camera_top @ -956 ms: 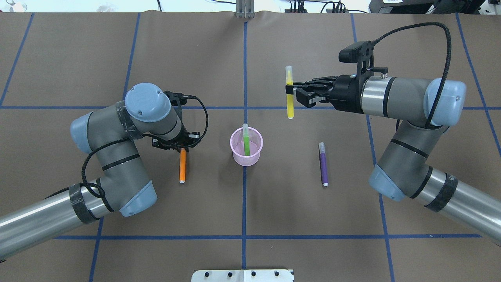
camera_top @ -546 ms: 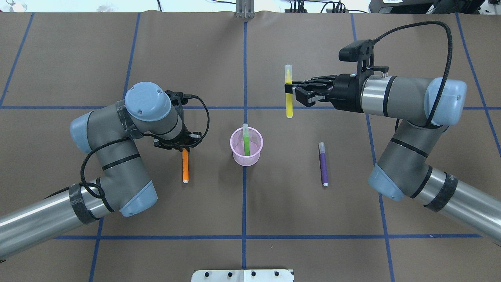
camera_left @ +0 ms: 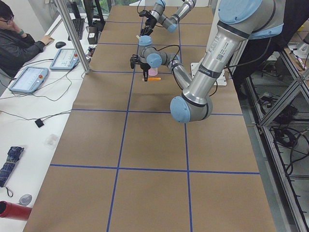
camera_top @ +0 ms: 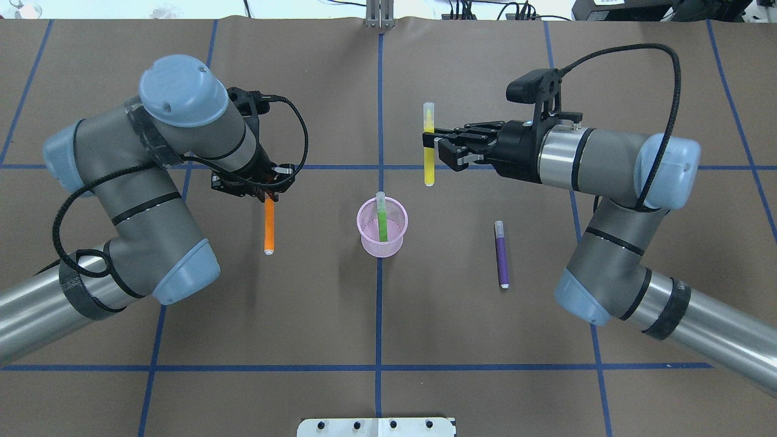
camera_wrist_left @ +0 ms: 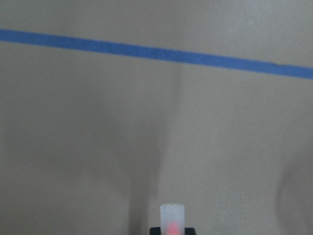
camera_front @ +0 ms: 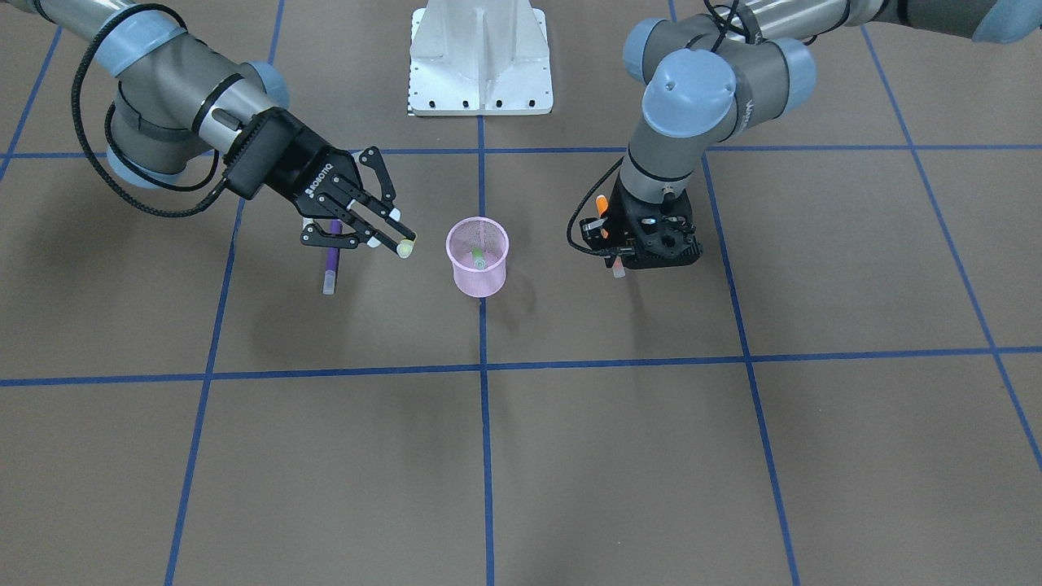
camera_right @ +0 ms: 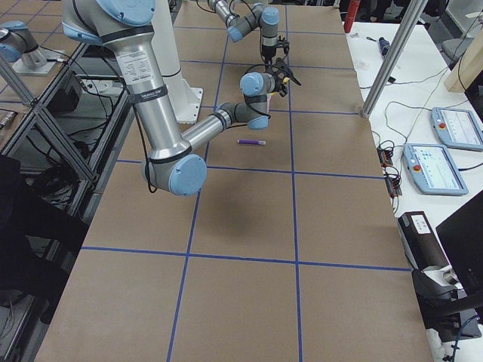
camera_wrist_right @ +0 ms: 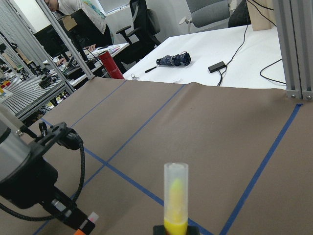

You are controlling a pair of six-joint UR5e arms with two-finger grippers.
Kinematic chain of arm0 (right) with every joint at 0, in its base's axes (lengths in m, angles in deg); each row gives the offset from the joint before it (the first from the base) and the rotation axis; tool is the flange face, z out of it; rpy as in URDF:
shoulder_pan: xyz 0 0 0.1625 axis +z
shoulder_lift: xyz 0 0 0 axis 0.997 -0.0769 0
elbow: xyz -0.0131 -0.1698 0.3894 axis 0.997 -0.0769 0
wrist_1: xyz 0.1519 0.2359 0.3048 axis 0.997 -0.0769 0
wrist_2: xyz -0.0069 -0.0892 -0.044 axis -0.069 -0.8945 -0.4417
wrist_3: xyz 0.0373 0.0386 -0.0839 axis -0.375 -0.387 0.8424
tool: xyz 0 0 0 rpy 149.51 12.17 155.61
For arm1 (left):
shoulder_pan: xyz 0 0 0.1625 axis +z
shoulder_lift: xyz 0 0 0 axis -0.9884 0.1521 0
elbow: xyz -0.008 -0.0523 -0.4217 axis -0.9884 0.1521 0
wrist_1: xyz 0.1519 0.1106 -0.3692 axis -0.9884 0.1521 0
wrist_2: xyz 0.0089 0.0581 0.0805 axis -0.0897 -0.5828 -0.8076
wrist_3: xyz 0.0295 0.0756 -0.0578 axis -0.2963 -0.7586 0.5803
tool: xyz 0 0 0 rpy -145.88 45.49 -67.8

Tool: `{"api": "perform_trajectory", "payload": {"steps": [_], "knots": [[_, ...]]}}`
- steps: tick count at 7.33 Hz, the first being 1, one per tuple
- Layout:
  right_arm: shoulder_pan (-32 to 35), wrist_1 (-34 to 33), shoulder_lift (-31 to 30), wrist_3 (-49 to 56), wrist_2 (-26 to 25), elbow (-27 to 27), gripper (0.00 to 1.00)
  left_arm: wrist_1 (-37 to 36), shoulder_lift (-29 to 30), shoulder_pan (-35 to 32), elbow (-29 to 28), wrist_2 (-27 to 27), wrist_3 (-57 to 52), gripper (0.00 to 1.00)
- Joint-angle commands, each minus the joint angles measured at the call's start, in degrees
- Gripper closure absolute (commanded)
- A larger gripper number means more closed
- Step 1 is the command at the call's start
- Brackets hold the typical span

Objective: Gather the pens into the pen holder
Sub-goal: 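Lift orange marker with left gripper while right gripper holds highlighter over cup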

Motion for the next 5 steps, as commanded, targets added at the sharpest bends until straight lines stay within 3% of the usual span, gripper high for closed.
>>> {"api": "perform_trajectory", "payload": {"steps": [1, 3, 5], "knots": [[-4.37, -0.16, 1.44, 1.22, -5.01, -0.34, 1.0, -1.52, 0.11, -2.42, 1.14, 0.24, -1.14, 1.0], [-5.44, -0.16, 5.98, 5.62, -5.46, -6.63, 1.0, -1.86, 0.11, -2.87, 0.96, 0.24, -3.59, 1.0], [-7.1, -0.25, 6.81, 5.72, -6.16, -8.61, 1.0, -1.95, 0.11, -3.04, 1.05, 0.24, -3.61, 1.0]]}}
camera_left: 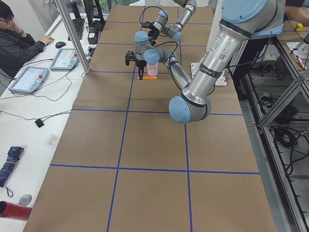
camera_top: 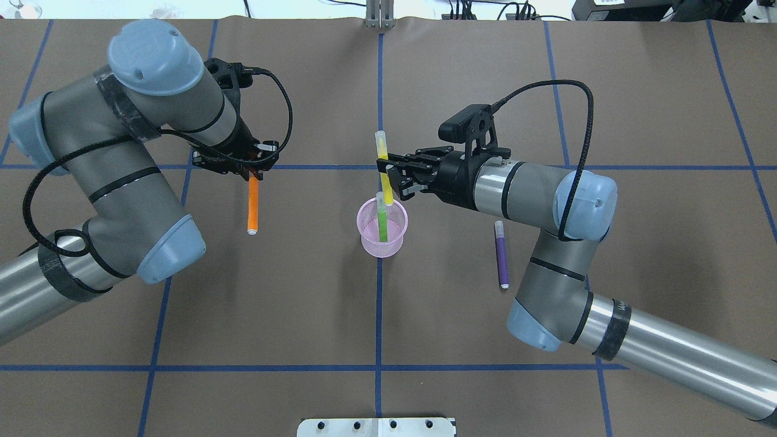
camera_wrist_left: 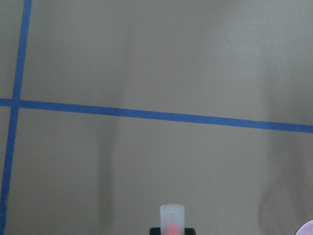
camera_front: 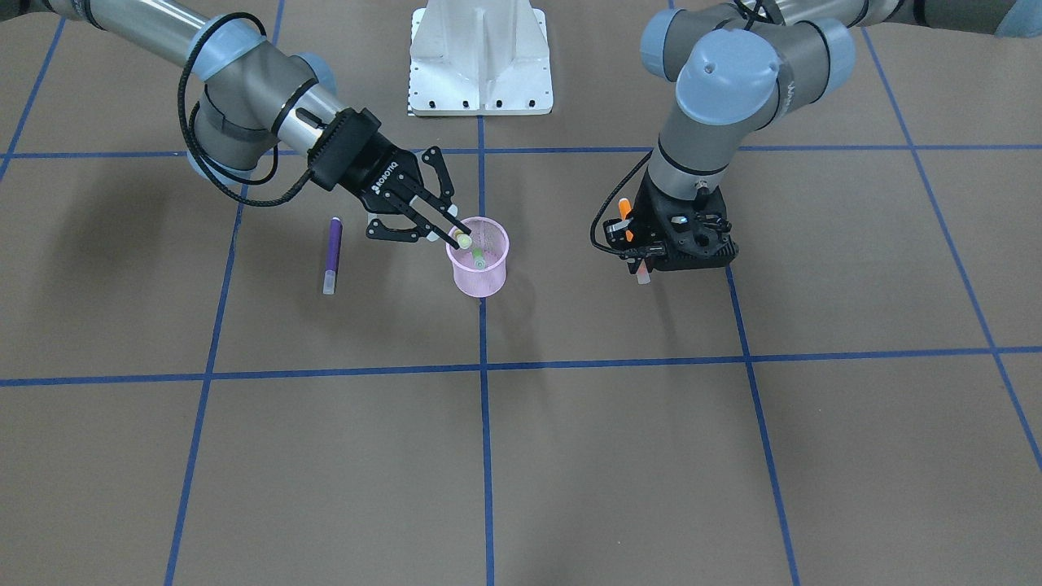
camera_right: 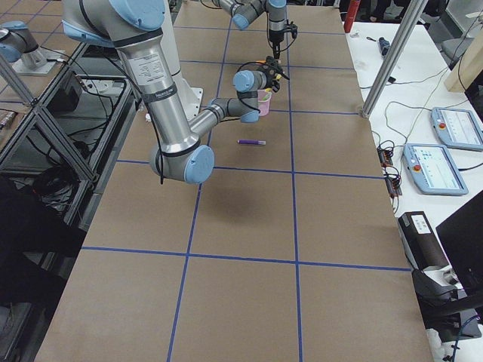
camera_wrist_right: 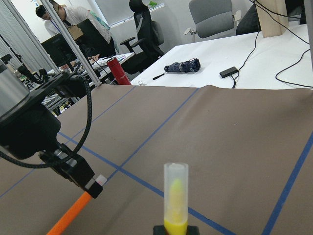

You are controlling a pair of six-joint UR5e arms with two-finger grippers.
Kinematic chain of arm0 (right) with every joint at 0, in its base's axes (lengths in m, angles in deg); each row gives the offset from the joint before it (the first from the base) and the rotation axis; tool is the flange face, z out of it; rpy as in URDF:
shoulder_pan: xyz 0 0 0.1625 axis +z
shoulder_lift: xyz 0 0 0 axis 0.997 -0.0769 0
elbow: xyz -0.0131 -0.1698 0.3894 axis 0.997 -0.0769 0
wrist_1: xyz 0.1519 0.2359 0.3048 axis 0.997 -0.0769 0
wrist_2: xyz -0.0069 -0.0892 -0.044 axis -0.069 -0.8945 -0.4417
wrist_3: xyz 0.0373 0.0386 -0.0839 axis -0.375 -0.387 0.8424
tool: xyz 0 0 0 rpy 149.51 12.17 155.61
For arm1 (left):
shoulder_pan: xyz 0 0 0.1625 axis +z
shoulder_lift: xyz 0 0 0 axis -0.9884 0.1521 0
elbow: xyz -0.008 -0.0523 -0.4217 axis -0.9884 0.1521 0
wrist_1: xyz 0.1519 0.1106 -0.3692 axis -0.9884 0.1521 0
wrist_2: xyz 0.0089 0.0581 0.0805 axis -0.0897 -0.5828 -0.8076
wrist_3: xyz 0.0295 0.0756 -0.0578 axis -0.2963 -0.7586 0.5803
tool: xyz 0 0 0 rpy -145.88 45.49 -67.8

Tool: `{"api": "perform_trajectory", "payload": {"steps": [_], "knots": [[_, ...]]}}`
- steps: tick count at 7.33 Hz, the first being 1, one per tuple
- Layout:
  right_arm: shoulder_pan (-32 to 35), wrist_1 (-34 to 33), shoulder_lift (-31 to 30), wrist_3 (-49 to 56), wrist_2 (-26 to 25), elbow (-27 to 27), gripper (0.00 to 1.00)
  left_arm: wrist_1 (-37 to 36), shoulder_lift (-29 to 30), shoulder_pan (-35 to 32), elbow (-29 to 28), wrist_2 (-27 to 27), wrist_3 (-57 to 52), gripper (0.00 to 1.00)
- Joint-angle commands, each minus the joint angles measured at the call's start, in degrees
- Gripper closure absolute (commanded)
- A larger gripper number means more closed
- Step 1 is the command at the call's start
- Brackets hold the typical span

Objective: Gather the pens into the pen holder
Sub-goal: 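Lift orange marker with left gripper while right gripper holds highlighter over cup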

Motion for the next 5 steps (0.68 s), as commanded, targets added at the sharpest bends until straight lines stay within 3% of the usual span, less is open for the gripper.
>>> {"api": "perform_trajectory", "payload": {"steps": [1, 5], "knots": [[-1.56, -0.02, 0.2, 0.4, -0.46, -1.28, 1.0, -0.07, 0.1, -0.23, 0.03, 0.0, -0.19, 1.0], [-3.94, 0.06, -0.51, 0.75, -0.46, -1.1, 1.0, -0.07, 0.01, -0.4, -0.23, 0.0, -0.19, 1.0]]}}
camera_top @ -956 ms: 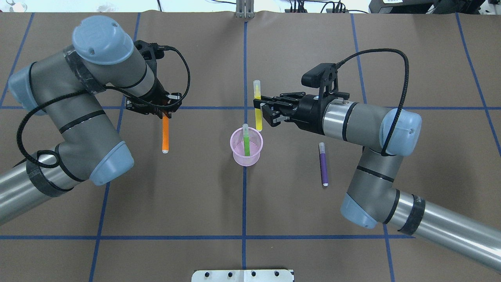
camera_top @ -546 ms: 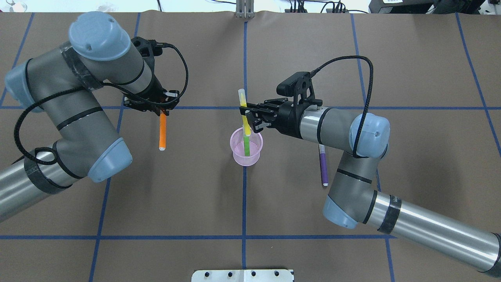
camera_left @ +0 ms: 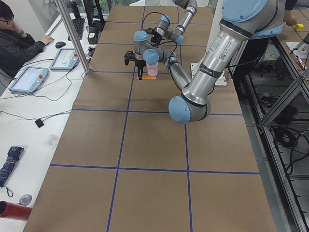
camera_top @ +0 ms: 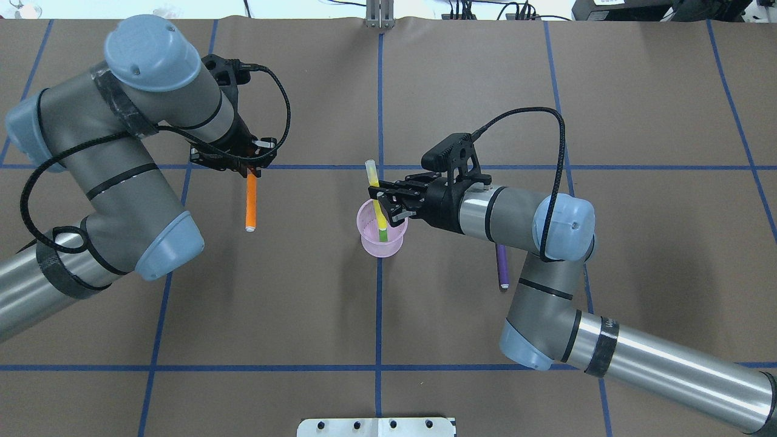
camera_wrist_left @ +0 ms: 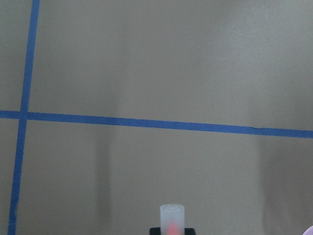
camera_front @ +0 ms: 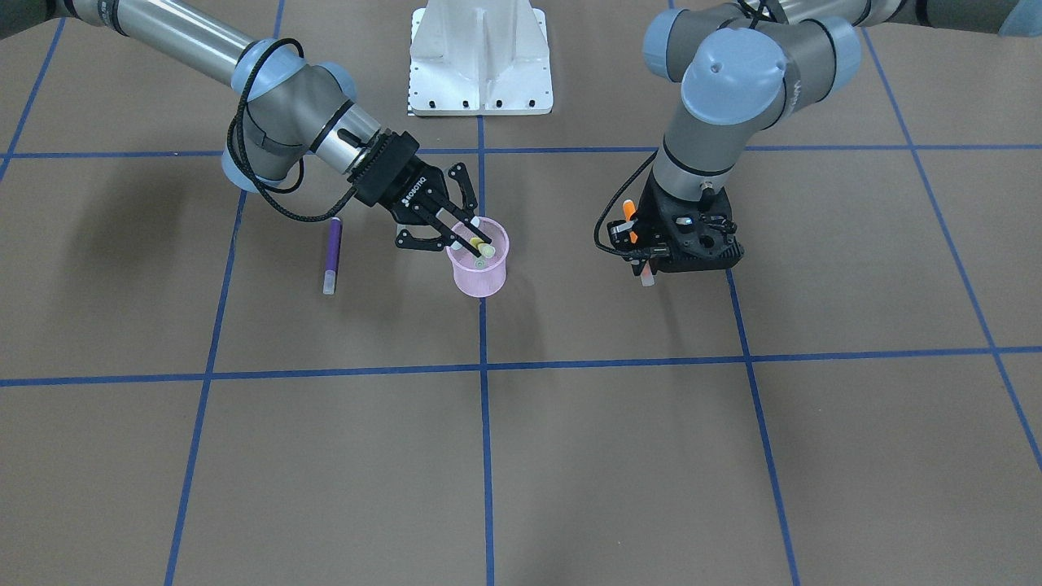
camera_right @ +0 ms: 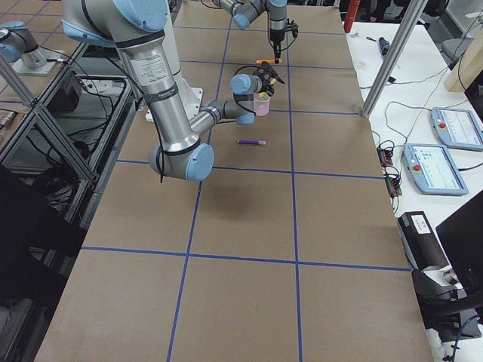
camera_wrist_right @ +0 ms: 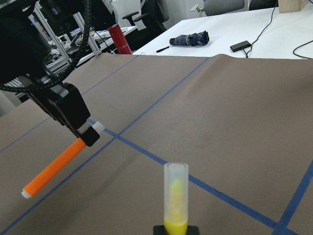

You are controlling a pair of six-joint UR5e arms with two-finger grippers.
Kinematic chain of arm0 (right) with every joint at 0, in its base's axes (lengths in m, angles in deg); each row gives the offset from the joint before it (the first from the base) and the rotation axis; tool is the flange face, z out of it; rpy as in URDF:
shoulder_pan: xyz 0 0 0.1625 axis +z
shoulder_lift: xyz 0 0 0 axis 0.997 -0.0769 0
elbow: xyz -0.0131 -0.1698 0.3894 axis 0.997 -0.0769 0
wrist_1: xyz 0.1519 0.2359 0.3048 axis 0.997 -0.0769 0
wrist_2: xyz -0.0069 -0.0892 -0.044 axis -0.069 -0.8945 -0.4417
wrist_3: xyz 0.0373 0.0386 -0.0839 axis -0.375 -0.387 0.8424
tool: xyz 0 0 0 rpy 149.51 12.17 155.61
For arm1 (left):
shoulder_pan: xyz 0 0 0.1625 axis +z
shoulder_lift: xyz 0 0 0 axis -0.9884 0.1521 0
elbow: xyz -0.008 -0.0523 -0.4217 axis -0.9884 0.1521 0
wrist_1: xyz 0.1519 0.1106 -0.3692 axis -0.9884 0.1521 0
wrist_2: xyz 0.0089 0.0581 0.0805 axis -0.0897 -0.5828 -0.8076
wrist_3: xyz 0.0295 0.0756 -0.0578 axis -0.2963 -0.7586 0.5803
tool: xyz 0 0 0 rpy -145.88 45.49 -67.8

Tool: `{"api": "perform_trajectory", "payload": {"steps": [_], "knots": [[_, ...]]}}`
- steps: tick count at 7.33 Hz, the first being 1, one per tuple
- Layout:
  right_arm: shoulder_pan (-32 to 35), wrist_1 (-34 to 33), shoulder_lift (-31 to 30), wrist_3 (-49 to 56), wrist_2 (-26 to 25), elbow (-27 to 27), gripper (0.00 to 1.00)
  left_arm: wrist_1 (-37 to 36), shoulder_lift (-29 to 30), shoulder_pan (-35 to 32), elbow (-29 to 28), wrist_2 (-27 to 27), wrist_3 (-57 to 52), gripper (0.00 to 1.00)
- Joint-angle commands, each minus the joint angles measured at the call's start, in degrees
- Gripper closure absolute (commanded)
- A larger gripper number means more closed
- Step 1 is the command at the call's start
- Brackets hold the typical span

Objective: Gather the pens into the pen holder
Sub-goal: 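Drop yellow highlighter into cup with right gripper while left raises orange marker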

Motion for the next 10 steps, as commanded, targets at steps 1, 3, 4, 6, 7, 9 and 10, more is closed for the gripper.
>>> {"api": "perform_trajectory", "payload": {"steps": [1, 3, 4, 6, 7, 9, 10], "knots": [[-1.13, -0.03, -0.15, 0.06, -0.44, -0.09, 1.0, 0.01, 0.08, -0.02, -0.22, 0.0, 0.0, 1.0], [-1.48, -0.03, -0.07, -0.12, -0.97, 0.08, 0.39, 0.01, 0.08, -0.02, -0.13, 0.0, 0.0, 1.0], [-1.48, -0.21, 0.28, -0.55, -1.32, 0.52, 0.11, 0.01, 0.08, -0.02, 0.13, -0.35, 0.09, 1.0], [-0.18, -0.65, 0.02, -0.47, -0.8, 1.05, 0.02, 0.62, 0.34, 0.06, 1.45, -4.71, -0.09, 1.0], [1.23, -0.65, -0.06, -0.47, -0.45, 1.05, 0.02, 0.88, 2.34, 0.06, 1.54, -5.09, -0.78, 1.0], [5.43, -1.43, -0.33, -0.82, 3.66, 1.05, 0.02, 3.16, 4.2, 0.06, 2.32, -8.24, -5.09, 1.0], [9.55, -5.53, -0.94, -0.82, 10.3, 2.09, 0.02, 7.35, 4.12, 0.24, 3.11, -11.13, -7.8, 1.0]]}}
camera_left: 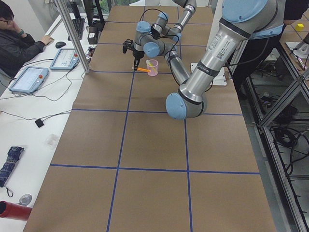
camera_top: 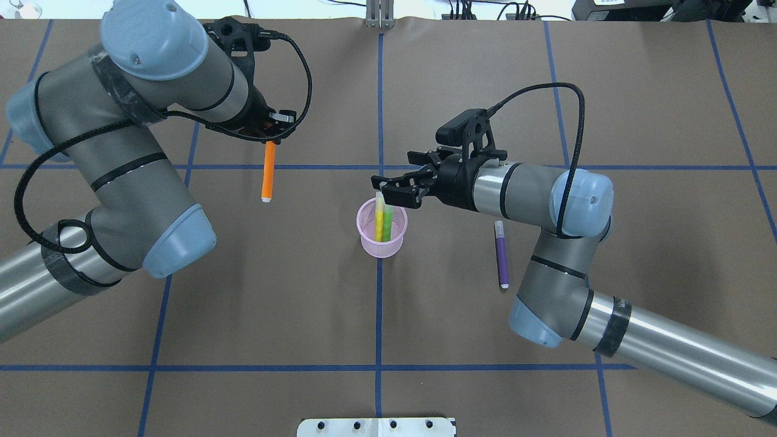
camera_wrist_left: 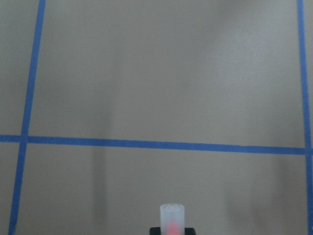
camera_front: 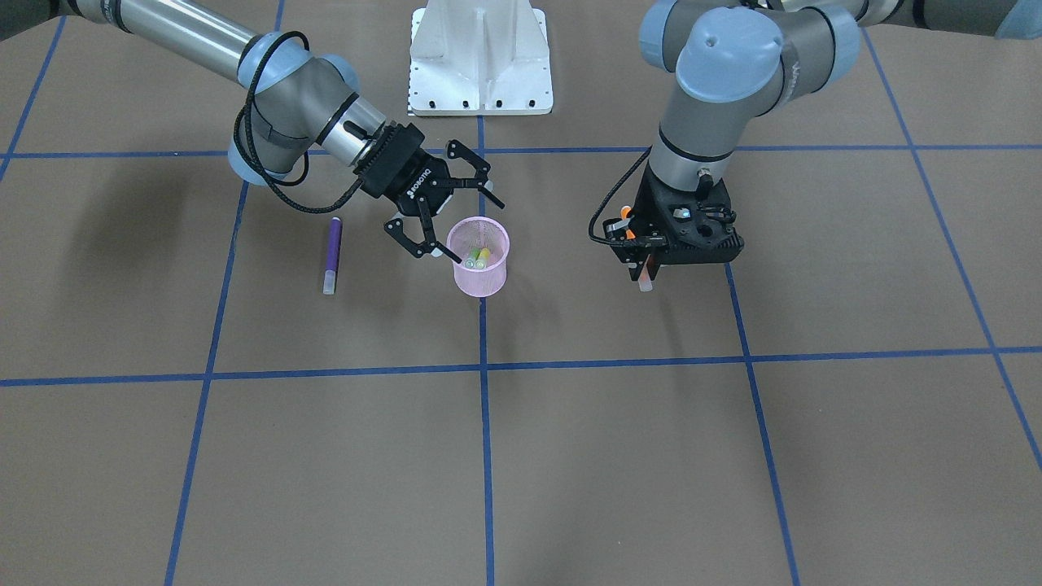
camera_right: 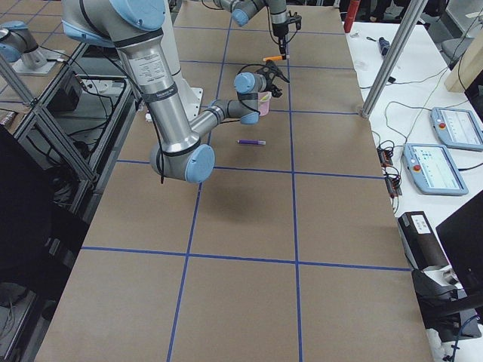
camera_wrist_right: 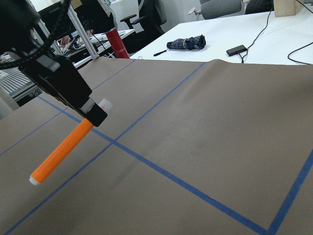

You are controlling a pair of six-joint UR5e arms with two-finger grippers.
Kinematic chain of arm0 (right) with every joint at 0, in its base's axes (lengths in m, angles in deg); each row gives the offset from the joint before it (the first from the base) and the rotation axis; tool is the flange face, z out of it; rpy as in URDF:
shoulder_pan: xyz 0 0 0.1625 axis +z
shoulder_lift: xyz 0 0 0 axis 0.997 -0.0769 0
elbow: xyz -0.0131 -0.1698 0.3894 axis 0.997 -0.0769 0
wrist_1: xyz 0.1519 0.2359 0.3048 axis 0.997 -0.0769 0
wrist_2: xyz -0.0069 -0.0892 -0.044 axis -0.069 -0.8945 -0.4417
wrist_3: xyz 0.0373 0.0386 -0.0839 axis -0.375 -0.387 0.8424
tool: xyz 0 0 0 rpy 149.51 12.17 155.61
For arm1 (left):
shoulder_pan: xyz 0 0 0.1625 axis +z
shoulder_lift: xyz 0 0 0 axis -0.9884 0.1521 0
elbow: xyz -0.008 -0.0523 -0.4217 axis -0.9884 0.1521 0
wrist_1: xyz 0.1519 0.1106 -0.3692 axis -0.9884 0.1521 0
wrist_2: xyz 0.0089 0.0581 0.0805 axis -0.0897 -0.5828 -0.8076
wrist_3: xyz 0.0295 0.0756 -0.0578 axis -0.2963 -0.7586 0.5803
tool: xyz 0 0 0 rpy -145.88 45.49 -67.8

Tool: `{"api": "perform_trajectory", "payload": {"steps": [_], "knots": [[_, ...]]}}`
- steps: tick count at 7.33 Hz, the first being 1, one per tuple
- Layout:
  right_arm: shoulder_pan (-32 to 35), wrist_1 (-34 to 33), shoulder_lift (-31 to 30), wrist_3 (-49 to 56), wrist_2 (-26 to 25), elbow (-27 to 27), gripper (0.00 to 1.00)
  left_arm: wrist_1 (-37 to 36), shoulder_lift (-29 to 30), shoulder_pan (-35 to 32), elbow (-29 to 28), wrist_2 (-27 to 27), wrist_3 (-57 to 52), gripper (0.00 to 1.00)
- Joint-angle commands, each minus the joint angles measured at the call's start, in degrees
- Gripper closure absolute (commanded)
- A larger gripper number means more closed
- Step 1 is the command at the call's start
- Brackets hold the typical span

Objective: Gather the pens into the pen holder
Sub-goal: 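Drop yellow highlighter into cup with right gripper while left raises orange marker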

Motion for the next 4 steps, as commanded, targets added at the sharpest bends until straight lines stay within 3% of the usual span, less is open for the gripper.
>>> {"api": "perform_trajectory", "payload": {"steps": [1, 3, 4], "knots": [[8.95, -8.32, -1.25, -0.1, 13.99, 2.36, 0.02, 7.25, 0.1, 0.41, 1.67, -7.6, -4.35, 1.0], [17.3, -19.11, -3.35, -0.36, 27.88, 4.83, 0.02, 20.83, -2.87, 0.68, 1.85, -9.57, -4.19, 1.0], [20.82, -28.84, -5.36, -6.1, 36.31, 9.1, 0.02, 28.83, -5.94, 1.03, 1.33, -11.84, -4.28, 1.0]]}}
